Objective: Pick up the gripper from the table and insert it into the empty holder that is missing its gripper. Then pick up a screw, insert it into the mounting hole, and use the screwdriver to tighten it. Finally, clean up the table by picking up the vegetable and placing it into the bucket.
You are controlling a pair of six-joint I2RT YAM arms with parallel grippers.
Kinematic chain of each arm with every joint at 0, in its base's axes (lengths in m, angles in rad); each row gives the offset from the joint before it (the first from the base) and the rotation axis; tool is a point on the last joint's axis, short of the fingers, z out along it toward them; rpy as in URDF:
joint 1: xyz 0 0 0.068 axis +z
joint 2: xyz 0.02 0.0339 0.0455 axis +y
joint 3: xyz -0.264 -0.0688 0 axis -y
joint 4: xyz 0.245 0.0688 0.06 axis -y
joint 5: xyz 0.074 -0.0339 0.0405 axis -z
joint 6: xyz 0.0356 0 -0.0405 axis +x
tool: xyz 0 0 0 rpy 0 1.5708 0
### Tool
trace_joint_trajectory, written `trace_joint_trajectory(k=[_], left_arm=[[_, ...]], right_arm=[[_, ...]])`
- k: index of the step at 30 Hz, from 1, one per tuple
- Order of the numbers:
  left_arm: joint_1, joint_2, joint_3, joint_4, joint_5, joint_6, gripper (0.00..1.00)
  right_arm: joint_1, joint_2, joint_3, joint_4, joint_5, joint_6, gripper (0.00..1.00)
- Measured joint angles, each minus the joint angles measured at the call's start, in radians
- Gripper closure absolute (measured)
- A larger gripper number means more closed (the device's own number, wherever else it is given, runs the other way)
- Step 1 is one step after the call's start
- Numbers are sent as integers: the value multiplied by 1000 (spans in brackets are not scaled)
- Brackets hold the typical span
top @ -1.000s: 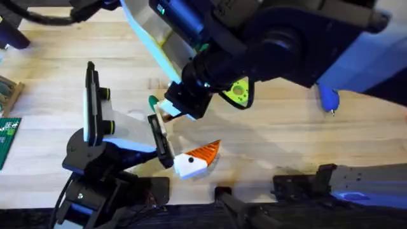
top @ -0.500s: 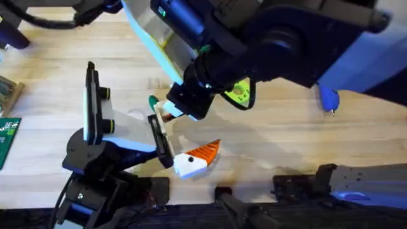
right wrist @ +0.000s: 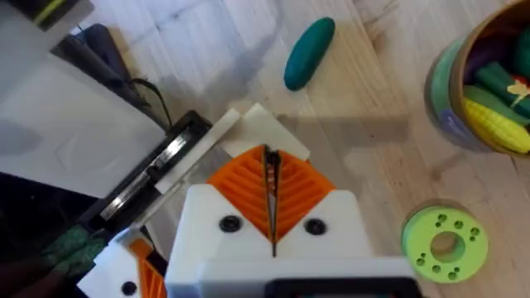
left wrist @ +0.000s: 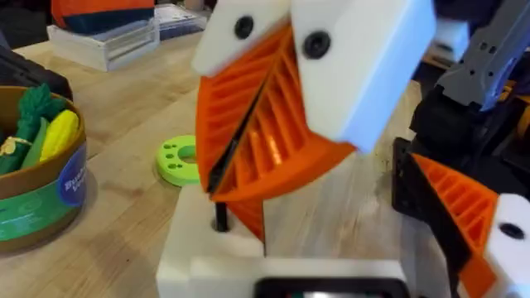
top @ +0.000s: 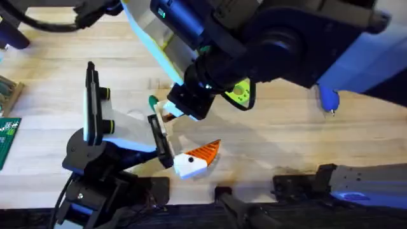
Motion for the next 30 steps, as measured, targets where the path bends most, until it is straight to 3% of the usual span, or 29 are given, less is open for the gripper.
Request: trace_joint_trajectory(k=[28, 29, 30], left_arm=[[0, 0, 0, 0, 0, 0, 15], [0, 0, 0, 0, 0, 0, 15], [0, 0, 0, 0, -1, 0, 15]], right_arm=[[-2, 10, -10, 3, -57, -21, 994], [-2, 10, -10, 2, -58, -21, 981], [-3, 10, -10, 0, -64, -21, 856]])
